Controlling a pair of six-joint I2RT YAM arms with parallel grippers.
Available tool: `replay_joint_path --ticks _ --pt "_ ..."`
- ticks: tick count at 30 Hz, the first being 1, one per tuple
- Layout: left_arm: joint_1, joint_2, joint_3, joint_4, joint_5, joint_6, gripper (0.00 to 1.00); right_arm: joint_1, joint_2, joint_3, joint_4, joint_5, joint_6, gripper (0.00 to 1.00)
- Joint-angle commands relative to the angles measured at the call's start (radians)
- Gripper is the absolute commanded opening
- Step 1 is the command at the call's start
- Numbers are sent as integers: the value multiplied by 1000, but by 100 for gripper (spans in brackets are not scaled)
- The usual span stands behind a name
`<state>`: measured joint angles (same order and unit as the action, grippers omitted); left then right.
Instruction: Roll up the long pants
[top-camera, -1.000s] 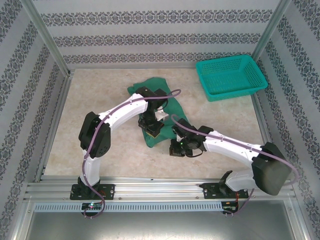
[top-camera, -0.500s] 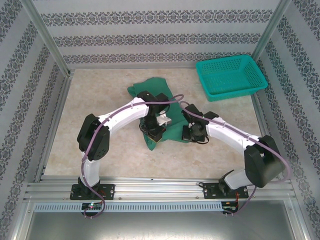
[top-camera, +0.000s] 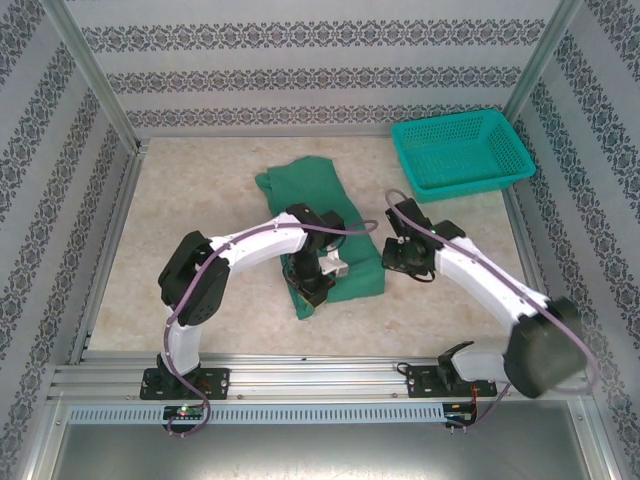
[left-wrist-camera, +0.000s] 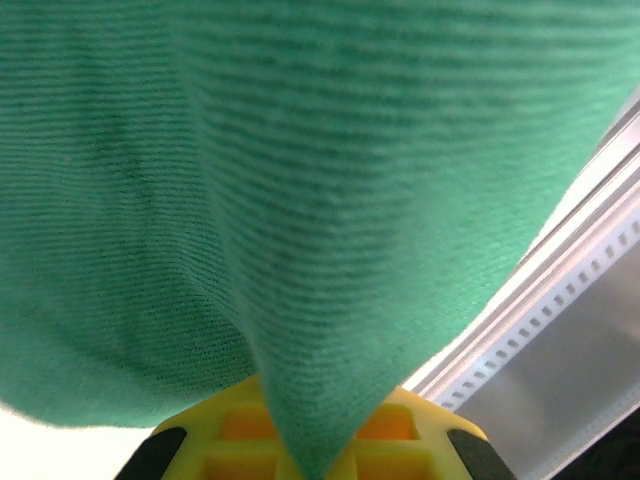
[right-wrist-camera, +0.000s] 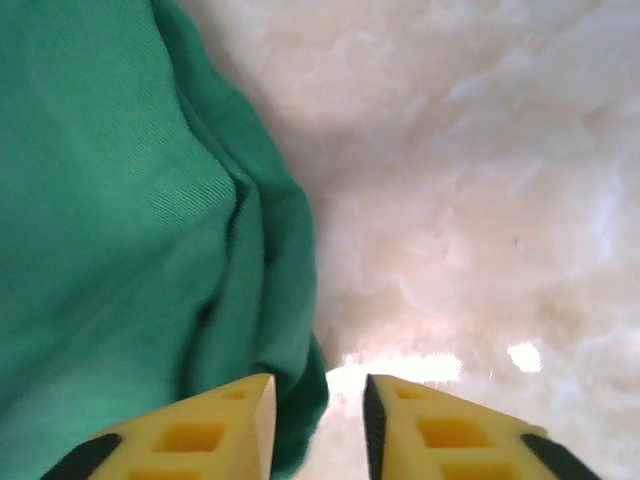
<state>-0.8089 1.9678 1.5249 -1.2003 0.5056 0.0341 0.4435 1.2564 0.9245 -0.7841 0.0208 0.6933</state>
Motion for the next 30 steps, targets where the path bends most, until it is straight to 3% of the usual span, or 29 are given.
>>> replay_joint_path --ticks 1,3,6,7,8,10,11,16,19,20,24,28,30 --pt "-59 -14 -63 17 91 39 14 31 -88 -53 -70 -34 66 46" --pt "-87 -11 -97 47 26 12 18 49 -144 -75 -99 -4 96 50" --pt "-87 -39 -141 123 -73 -64 36 54 -214 -117 -91 -15 129 51" --pt "-87 -57 -152 144 -86 -82 44 55 -225 -131 -80 -35 135 51" --pt "-87 -69 -159 160 -87 -89 61 55 -230 -136 -81 -56 139 51" --pt "-90 -100 -175 181 -122 -113 82 75 -240 -149 -87 -87 154 54" --pt "-97 -118 -181 190 -164 -124 85 89 -246 -155 -91 -95 165 54" --pt "-301 -322 -293 377 -441 -80 84 142 -281 -235 -58 -166 225 55" --pt "-450 -376 -354 439 -683 -5 84 76 -326 -275 -42 -196 216 58" --pt "-475 -385 -373 455 -715 14 85 43 -344 -285 -35 -217 209 58" --pt "-493 -393 -450 526 -668 33 87 -71 -413 -283 -47 -251 164 59" --pt "-501 -352 -489 613 -855 53 86 -146 -433 -275 -44 -293 131 60" --pt "-501 -338 -485 652 -894 59 86 -171 -438 -288 -23 -319 129 60"
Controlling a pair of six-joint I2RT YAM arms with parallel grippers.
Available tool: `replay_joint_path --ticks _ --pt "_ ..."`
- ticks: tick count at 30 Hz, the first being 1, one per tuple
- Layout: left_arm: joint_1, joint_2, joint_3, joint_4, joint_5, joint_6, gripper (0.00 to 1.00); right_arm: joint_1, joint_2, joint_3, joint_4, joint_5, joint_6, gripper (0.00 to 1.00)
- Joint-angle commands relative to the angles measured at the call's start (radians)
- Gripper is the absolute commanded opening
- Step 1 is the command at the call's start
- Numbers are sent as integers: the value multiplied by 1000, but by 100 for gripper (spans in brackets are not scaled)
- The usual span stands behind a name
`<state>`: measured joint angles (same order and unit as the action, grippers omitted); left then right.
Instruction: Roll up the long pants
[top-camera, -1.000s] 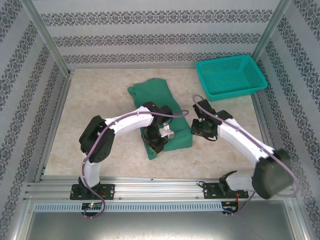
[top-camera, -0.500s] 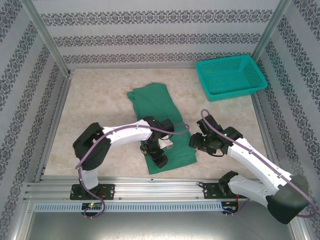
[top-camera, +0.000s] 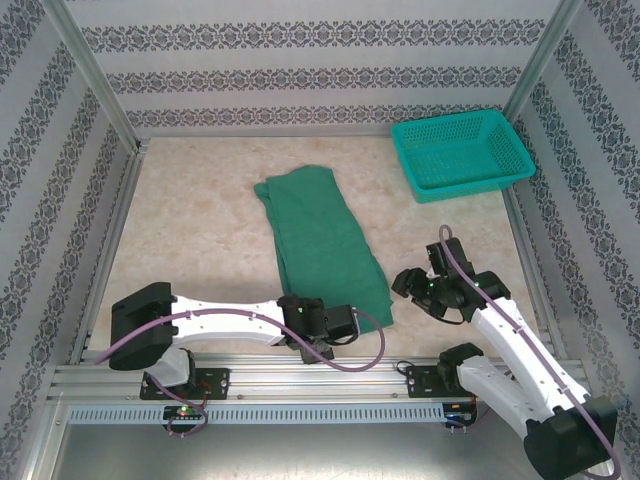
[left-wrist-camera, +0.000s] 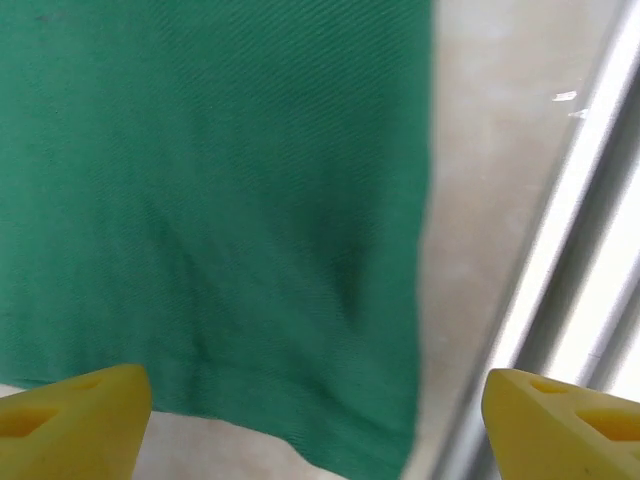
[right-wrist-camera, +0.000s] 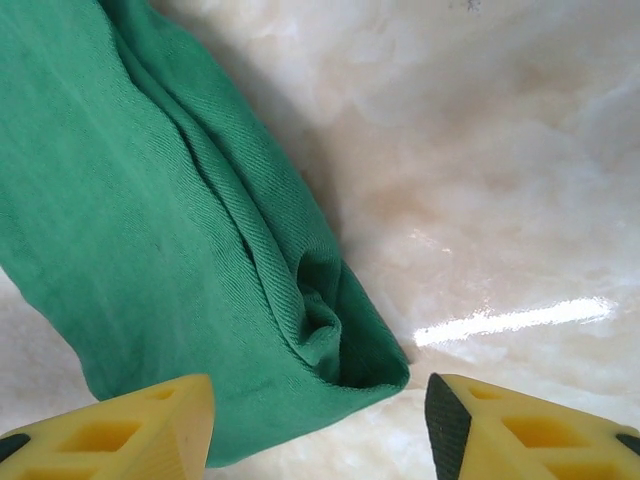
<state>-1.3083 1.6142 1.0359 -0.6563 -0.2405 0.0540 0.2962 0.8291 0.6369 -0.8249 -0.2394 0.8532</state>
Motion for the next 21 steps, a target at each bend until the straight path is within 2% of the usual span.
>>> replay_joint_path --ticks 1,5,6,14,21 --pt "-2 19 5 129 -145 37 86 -32 -10 -7 28 -72 -31 60" --pt "-21 30 16 168 -150 41 86 -51 -10 -10 34 -82 -38 60" --pt "-22 33 18 175 -120 53 85 -52 -10 -9 36 -81 -40 60" --pt "-29 116 38 147 -80 70 86 -69 -9 -32 62 -96 -39 60" --pt "6 229 28 175 -78 77 86 -71 -13 -61 89 -86 -18 60"
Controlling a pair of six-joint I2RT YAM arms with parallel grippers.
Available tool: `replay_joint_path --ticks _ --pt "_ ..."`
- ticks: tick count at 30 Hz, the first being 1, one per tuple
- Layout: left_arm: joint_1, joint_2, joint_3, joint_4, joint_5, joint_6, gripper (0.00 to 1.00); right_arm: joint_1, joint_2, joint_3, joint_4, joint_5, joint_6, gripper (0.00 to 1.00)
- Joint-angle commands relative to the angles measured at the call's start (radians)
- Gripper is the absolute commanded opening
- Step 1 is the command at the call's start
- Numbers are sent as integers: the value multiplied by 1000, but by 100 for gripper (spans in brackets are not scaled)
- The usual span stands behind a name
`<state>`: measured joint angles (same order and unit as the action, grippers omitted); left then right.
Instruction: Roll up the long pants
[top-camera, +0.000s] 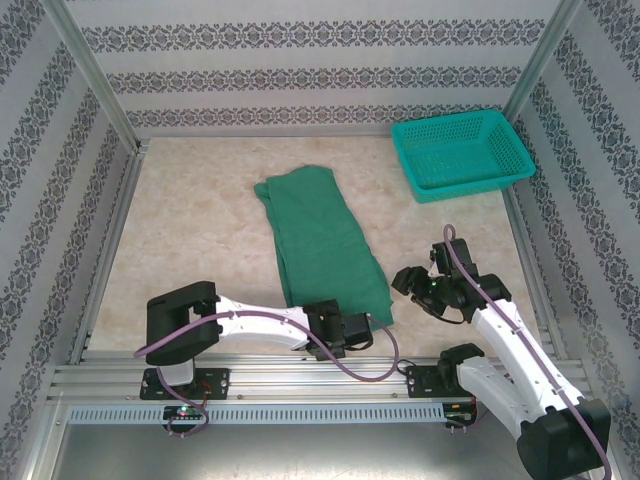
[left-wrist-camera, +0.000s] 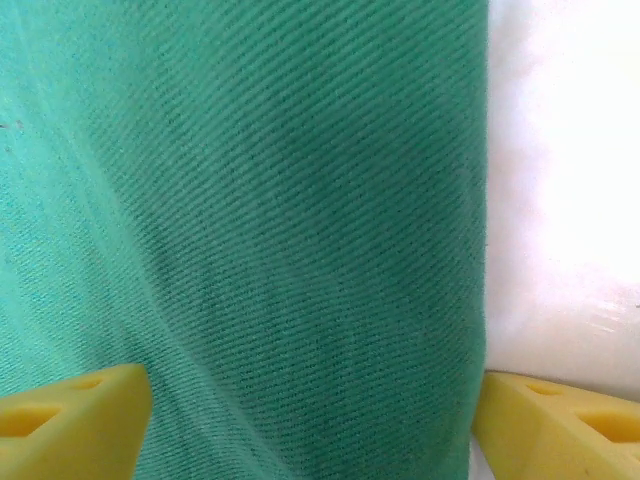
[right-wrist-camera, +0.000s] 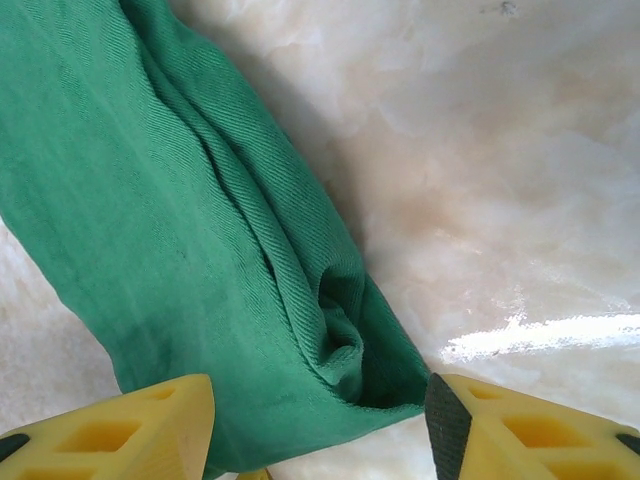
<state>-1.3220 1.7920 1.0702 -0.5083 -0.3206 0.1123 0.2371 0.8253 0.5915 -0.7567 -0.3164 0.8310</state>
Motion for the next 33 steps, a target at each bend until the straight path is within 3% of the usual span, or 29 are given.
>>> replay_joint_path --ticks 1,3,4,7,9,15,21,29,33 --pt "38 69 -7 31 9 18 84 -12 -6 -16 24 -11 6 60" --pt "70 97 -1 38 14 17 76 -12 -3 -18 33 -15 10 60" --pt "93 108 4 44 28 15 66 -12 -2 -22 44 -22 15 60" --pt "152 139 24 45 74 12 20 -12 0 -24 48 -17 17 60" --pt "169 147 48 22 97 18 0 -12 4 -17 40 -5 13 60" --pt "186 124 235 -203 299 -18 0 -11 57 -4 15 -46 -2 60" --pt "277 140 450 -444 570 -81 1 -9 34 -29 30 -93 30 62" --pt "403 114 579 -548 923 -170 6 -5 1 -39 86 -125 111 68" --pt "478 107 554 -453 1139 -283 8 14 25 -37 135 -123 148 69"
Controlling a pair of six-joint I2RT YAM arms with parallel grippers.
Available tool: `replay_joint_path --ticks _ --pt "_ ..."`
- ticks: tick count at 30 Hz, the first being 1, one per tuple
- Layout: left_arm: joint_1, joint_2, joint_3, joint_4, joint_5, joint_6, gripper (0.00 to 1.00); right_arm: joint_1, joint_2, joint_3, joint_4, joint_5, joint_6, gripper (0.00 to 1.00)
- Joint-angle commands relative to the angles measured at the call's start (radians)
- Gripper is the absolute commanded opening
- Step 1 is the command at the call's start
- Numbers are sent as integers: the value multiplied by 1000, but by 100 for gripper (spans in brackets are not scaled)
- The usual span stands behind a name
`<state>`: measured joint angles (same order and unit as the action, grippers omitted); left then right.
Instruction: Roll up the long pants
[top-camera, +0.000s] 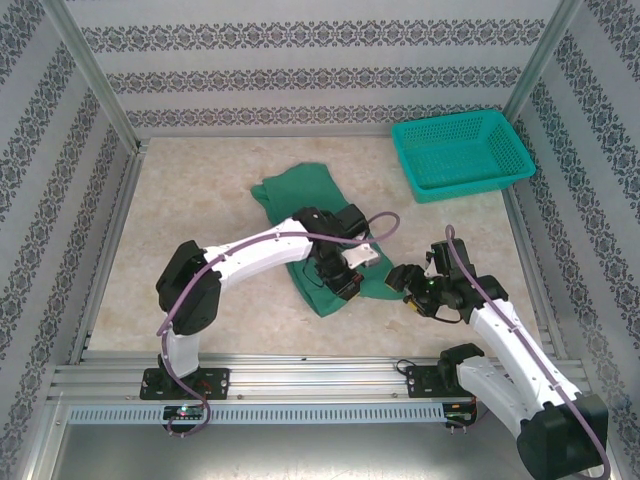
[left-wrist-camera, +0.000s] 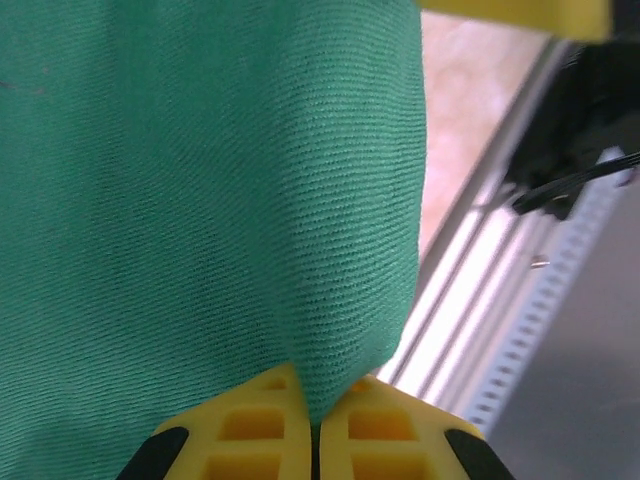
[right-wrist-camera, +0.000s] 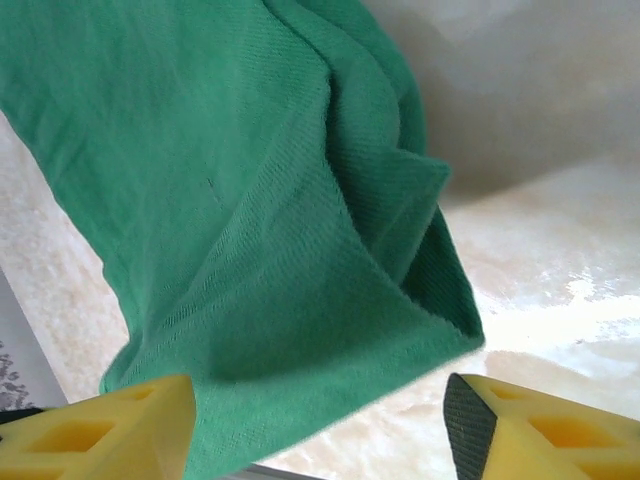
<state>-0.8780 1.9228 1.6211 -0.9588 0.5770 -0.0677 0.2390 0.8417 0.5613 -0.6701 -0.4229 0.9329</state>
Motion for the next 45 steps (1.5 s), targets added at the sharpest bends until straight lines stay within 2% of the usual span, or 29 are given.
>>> replay_joint_path --ticks 1,5,9,12,16,17,18,21,29,39,45 --pt "52 -25 0 15 273 -132 8 24 14 -2 56 -10 56 69" --pt "87 -22 8 19 326 -162 8 57 46 27 74 34 86 70" --pt "88 -25 13 2 318 -155 8 74 114 28 151 23 133 73" --pt "90 -27 -4 14 314 -157 8 125 135 45 154 52 164 74" --pt "88 -49 -85 70 288 -175 7 164 26 51 76 124 224 76" --pt "88 -59 -121 96 284 -185 7 165 -11 37 68 131 252 85" --pt "89 -67 -148 115 277 -193 6 166 -33 25 65 125 267 86" --pt "88 -82 -228 176 272 -205 6 181 -57 -1 30 103 290 87" --pt "83 -88 -314 296 280 -250 4 332 -114 -127 61 168 449 88" --pt "82 -94 -279 285 336 -235 5 322 -21 -175 172 241 489 92" --pt "82 -99 -291 264 357 -206 5 304 49 -92 172 309 433 89"
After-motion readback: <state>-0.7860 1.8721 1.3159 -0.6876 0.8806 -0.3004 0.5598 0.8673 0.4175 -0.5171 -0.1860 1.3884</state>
